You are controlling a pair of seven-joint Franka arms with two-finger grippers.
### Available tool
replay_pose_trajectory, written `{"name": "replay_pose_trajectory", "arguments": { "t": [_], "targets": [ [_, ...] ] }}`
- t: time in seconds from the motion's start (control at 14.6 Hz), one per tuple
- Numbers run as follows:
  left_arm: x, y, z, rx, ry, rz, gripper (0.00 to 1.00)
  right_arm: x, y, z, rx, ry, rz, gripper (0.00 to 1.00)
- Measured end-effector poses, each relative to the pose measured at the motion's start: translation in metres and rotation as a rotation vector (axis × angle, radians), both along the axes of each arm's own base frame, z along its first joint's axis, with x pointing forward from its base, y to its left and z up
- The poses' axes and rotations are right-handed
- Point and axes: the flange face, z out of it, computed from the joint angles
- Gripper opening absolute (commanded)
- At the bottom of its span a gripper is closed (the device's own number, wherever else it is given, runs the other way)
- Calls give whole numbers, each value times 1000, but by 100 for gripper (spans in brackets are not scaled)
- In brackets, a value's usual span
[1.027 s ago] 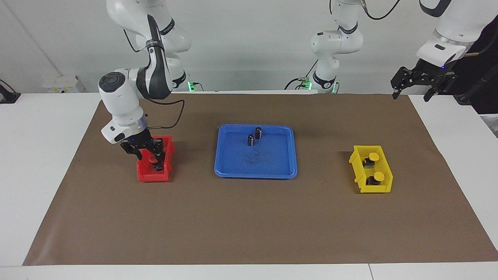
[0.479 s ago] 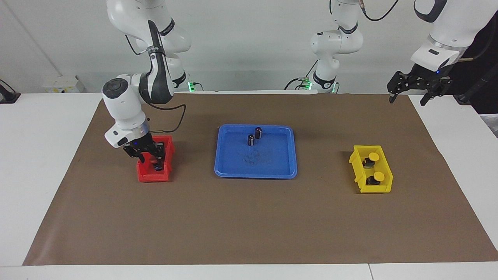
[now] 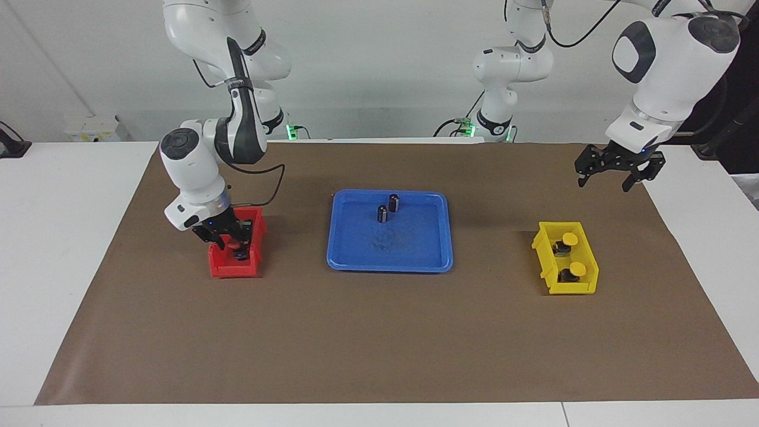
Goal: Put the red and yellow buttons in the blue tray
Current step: 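Grasp a red button with the right gripper while the left gripper reaches the yellow bin, then place the red button in the blue tray while the left gripper grasps a yellow button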
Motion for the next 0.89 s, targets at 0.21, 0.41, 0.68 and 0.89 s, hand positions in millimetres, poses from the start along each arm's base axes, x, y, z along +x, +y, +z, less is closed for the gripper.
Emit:
{"name": "replay_pose_trajectory", "arguments": {
  "t": [0.21,0.41,0.68,0.89],
  "targets": [
    [10,0,-13,-1,-11,-1,100,-1,0,-1,0,2,0,47],
    [30,-1,-44,-7,-23,-1,100,-1,0,-1,0,2,0,33],
    [60,-3,-98,-40,-50,14,97,10,0,23,-4,27,25,33],
    [72,3,-123,-71,-54,56,93,33,0,88,-7,57,40,34]
  ]
}}
